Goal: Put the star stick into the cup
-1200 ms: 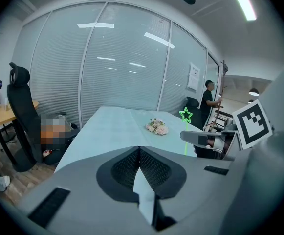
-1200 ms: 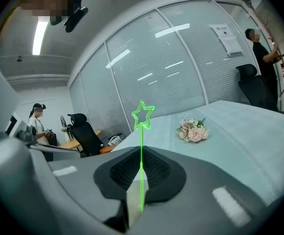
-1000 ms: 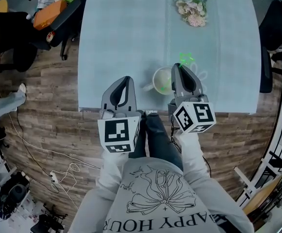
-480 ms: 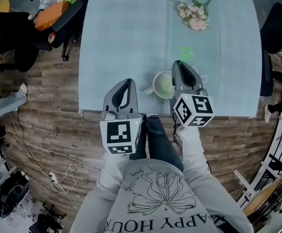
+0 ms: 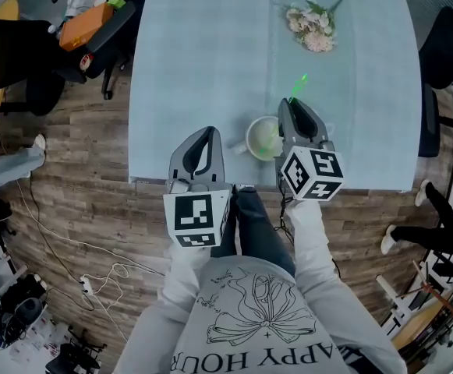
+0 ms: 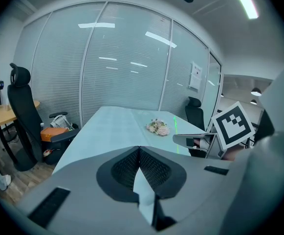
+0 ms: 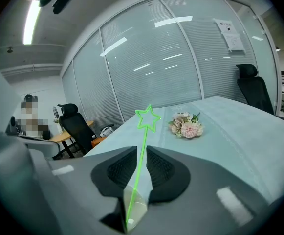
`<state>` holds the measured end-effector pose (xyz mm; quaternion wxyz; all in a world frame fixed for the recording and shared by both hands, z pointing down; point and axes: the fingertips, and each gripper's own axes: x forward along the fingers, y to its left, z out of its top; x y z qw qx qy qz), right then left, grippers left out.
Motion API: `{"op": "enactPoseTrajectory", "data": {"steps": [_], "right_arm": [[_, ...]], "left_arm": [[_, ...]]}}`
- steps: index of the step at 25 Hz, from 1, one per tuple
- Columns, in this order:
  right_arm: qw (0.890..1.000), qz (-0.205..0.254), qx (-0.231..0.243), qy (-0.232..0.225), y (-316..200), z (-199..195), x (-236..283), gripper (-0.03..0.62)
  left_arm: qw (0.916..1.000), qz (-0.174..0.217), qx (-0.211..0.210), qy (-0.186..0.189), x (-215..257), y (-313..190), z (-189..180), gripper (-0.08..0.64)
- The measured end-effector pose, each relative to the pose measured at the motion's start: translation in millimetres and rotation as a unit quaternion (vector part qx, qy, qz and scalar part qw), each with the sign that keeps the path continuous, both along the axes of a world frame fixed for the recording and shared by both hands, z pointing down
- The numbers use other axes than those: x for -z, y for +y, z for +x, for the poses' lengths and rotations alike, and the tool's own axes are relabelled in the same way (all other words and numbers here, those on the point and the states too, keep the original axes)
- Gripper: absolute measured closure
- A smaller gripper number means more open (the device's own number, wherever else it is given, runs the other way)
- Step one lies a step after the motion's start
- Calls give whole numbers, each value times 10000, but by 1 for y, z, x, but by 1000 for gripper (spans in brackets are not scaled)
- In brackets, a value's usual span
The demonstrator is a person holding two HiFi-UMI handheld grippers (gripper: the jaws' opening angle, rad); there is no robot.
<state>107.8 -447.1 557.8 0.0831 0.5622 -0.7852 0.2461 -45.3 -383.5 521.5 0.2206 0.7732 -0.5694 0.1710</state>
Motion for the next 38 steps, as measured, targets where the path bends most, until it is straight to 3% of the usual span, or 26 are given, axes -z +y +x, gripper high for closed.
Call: {"op": "enactPoseTrajectory", "data": {"steps": [7,15,22,38], "right_arm": [[9999,139,-46,28,7,2,18,499],[9969,730,-184,220,16,10,79,499],[9909,1250,-436,229,26,21,134,572],[9794,1961,-434,215,49,27,219,580]], "left_arm": [[9998,187,-32,-3,16,0,2,554],[9979,635,-99,12,59,-6,3,554],[9930,1173,-119,32,109,-13,6,554],[9805,1967,10,28,192,-4,6,554]]}}
